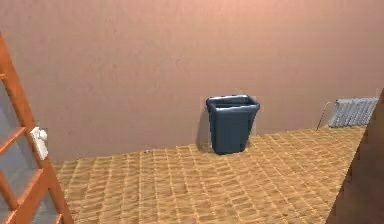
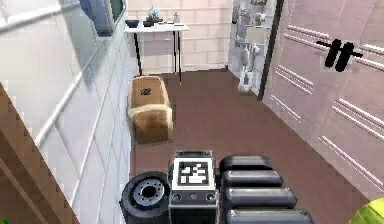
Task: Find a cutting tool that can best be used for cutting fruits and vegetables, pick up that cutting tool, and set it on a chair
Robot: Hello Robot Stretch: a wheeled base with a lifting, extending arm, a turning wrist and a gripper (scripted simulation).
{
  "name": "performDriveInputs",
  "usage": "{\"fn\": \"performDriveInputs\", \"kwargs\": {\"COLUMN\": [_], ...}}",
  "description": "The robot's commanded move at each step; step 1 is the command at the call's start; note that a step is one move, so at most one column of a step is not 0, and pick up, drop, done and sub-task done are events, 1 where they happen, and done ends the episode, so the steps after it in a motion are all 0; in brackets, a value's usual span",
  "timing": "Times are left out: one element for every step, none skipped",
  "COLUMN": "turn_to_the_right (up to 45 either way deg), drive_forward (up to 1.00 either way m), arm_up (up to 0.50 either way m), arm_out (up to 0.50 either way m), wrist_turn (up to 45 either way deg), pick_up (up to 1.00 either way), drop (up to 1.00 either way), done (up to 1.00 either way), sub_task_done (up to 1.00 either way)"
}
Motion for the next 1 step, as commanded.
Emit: {"fn": "performDriveInputs", "kwargs": {"turn_to_the_right": [-21.0], "drive_forward": [0.0], "arm_up": [0.0], "arm_out": [0.0], "wrist_turn": [0.0], "pick_up": [0.0], "drop": [0.0], "done": [0.0], "sub_task_done": [0.0]}}
